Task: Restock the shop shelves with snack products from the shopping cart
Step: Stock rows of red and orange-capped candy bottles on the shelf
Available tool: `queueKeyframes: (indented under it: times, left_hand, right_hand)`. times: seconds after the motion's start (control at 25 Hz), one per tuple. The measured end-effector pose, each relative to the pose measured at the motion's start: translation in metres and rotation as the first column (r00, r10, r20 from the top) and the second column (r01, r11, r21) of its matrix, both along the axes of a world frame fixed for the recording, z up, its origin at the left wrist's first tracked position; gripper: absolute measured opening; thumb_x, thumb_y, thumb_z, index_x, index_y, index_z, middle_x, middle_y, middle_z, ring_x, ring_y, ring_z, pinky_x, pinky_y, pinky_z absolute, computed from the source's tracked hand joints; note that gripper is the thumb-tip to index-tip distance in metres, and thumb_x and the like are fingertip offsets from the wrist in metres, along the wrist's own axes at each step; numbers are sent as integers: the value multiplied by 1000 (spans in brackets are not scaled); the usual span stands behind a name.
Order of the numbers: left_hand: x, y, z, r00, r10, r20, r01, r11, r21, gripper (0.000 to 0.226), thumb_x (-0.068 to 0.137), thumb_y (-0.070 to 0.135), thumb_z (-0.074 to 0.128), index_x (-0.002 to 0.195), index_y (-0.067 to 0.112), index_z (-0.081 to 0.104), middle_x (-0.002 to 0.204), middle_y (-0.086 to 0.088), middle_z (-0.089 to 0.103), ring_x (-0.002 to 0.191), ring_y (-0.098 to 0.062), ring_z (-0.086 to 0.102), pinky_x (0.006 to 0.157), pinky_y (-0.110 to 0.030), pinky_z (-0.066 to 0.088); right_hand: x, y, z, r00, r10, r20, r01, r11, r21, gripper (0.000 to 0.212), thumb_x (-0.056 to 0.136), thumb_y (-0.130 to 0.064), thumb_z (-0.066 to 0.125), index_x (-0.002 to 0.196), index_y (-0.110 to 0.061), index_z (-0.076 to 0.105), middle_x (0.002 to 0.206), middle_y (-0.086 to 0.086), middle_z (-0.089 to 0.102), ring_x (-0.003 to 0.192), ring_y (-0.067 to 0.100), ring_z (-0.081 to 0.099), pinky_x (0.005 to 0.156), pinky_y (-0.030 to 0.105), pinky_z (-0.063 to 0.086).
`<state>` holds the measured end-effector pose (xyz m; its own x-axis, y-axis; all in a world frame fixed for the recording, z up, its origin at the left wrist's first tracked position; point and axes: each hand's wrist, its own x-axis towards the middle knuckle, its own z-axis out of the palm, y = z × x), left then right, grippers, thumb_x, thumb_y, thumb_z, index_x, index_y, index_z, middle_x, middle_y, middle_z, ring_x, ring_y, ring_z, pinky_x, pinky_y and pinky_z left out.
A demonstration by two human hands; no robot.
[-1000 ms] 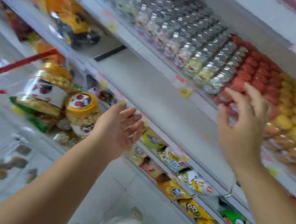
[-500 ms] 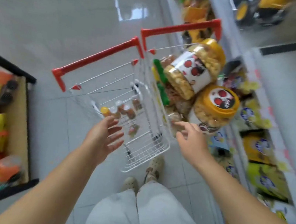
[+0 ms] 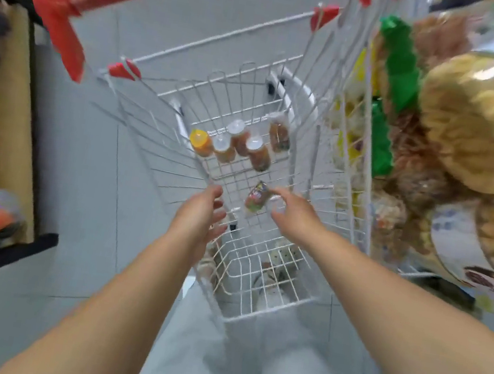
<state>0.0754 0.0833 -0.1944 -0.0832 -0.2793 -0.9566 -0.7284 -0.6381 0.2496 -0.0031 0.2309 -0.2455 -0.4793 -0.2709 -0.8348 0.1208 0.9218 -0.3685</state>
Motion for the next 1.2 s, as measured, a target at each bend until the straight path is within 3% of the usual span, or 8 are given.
queueKeyframes:
  times: [0.2, 0.32, 0.52, 0.64, 0.72, 0.84, 1.04, 1.2]
  left_hand:
    - [-23, 11, -101, 981, 58, 186, -72, 995, 69, 15, 102, 26, 47, 113, 17, 51, 79, -8, 46, 67, -21, 54, 57, -25, 44]
    - [-30, 24, -131, 958, 108, 267, -157, 972, 172, 40, 104, 34, 47, 139, 17, 46, 126, -12, 54, 114, -32, 58, 92, -43, 50]
    - [-42, 23, -139, 941, 288, 175, -317, 933, 168, 32, 99, 32, 58, 128, 17, 56, 119, -6, 64, 91, -21, 65, 70, -37, 53]
    - [-46, 7, -138, 939, 323, 119, -329, 944, 35, 44, 97, 23, 62, 138, 19, 47, 127, -9, 61, 94, -20, 63, 89, -48, 51]
    - [-49, -4, -135, 948, 306, 87, -300, 951, -73, 27, 93, 18, 65, 117, 19, 53, 110, -8, 61, 86, -21, 59, 82, -40, 48]
    - [-52, -10, -128, 954, 295, 50, -283, 945, -164, 28, 87, 14, 67, 105, 23, 48, 90, -3, 58, 76, -19, 55, 79, -37, 50]
    - [-46, -8, -133, 942, 336, -12, -328, 912, -245, 33, 84, 16, 68, 112, 19, 49, 92, -3, 63, 73, -16, 57, 68, -29, 51]
    - [-28, 8, -131, 965, 262, 24, -245, 927, -285, 37, 80, 13, 66, 108, -5, 53, 72, -3, 49, 59, -20, 45, 51, -24, 36]
  right_hand:
    - [-5, -30, -94, 942, -335, -29, 336, 942, 14, 55, 90, -33, 66, 139, -18, 44, 128, 10, 59, 105, 23, 57, 75, 24, 37]
    - [-1, -42, -126, 894, -447, -29, 447, 889, 101, 43, 83, -36, 71, 119, -21, 54, 119, 10, 56, 90, 23, 55, 74, 25, 40]
    - [1, -39, -115, 544, -765, 344, 800, 597, 62, 18, 90, -26, 68, 90, -11, 60, 98, 15, 68, 84, 27, 66, 72, 39, 60]
    - [-16, -38, -93, 888, -451, -86, 455, 890, 22, 24, 95, -38, 57, 95, -15, 61, 96, 2, 63, 89, 21, 59, 77, 35, 50]
    - [-35, -48, -79, 877, -293, -379, 269, 956, -117, 30, 92, -35, 61, 117, -18, 58, 117, 2, 56, 108, 20, 52, 89, 34, 44]
    - [-59, -78, -83, 900, 27, -436, -98, 985, -141, 53, 88, -26, 65, 138, -27, 46, 137, 5, 43, 127, 25, 38, 101, 38, 38]
    - [-51, -116, -89, 625, 240, -743, -420, 906, -60, 35, 75, -20, 72, 110, -16, 67, 107, 9, 62, 104, 33, 56, 84, 43, 47]
    - [-48, -144, -94, 696, 401, -596, -541, 838, -68, 39, 88, -42, 65, 123, -26, 63, 114, 0, 66, 116, 25, 49, 94, 39, 40]
